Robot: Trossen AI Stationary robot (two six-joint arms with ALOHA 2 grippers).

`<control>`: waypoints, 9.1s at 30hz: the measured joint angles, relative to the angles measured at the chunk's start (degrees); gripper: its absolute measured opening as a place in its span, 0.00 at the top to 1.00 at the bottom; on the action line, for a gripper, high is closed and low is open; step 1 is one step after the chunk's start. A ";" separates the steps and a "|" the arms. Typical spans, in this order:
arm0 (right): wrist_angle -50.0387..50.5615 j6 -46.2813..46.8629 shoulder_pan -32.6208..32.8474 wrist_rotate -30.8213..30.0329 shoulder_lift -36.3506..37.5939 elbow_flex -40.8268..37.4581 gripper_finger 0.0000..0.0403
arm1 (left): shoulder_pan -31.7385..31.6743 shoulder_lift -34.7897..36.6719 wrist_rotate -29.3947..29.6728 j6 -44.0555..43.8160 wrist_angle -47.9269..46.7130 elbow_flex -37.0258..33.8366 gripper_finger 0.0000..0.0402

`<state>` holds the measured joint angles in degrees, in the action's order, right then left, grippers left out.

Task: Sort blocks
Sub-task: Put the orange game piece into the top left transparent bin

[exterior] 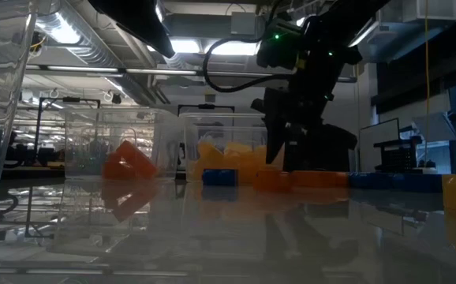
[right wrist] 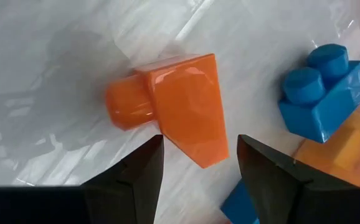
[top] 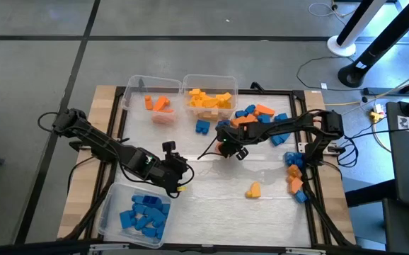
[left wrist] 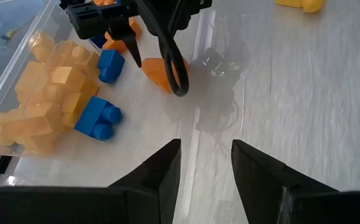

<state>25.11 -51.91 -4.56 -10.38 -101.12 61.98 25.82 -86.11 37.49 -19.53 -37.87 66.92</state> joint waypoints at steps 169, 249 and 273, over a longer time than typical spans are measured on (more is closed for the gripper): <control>34.10 65.69 17.90 1.38 28.09 -7.34 0.50 | -56.02 7.81 -12.75 0.73 -14.26 0.02 0.94; 47.90 82.05 35.67 8.49 31.56 -20.57 0.55 | -55.89 2.45 -12.86 -0.63 -16.60 0.00 0.67; 47.40 94.49 35.65 17.72 31.56 -20.52 0.37 | -55.87 2.45 -12.87 -0.63 -16.59 0.00 0.67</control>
<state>72.51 42.58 31.09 7.34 -69.56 41.45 -30.04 -83.66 24.62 -20.16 -54.46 66.92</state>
